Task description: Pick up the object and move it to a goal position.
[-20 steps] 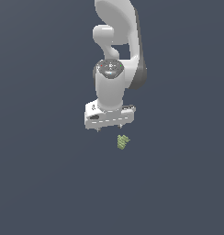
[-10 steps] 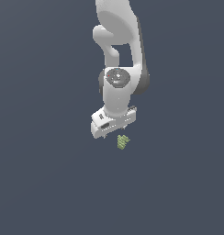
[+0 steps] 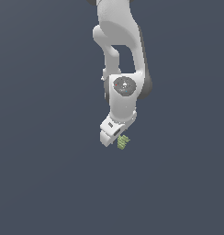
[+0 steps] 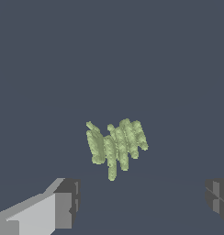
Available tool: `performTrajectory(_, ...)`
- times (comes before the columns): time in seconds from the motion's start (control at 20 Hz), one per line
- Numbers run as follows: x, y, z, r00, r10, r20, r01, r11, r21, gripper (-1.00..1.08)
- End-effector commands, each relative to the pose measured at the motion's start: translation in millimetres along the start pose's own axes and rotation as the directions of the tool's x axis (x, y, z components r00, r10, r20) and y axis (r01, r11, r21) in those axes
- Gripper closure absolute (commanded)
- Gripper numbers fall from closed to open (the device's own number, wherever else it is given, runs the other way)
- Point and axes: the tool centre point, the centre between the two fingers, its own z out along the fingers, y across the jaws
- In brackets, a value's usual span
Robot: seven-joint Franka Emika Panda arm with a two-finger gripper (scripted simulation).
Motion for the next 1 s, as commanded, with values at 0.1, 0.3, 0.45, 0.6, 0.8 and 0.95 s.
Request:
performTrajectory(0.1,7,-6,8,0.994,-0.108,-0.005,0.108,0.994,0.003,-0.92)
performTrajectory(0.3,11,-9,13,0.985,-0.173,-0.009,0.173,0.985,0.005,-0.92)
performTrajectory(0.45,13,-11,16,0.979,-0.204,-0.011,0.204,0.979,0.006,-0.92)
performTrajectory(0.6,14,-12,17,0.975,-0.220,-0.012,0.220,0.975,0.007,-0.92)
performTrajectory(0.8,14,-12,18,0.976,-0.219,-0.012,0.219,0.976,0.007,-0.92)
performTrajectory(0.95,14,-12,23,0.976,-0.219,-0.012,0.219,0.976,0.007,-0.92)
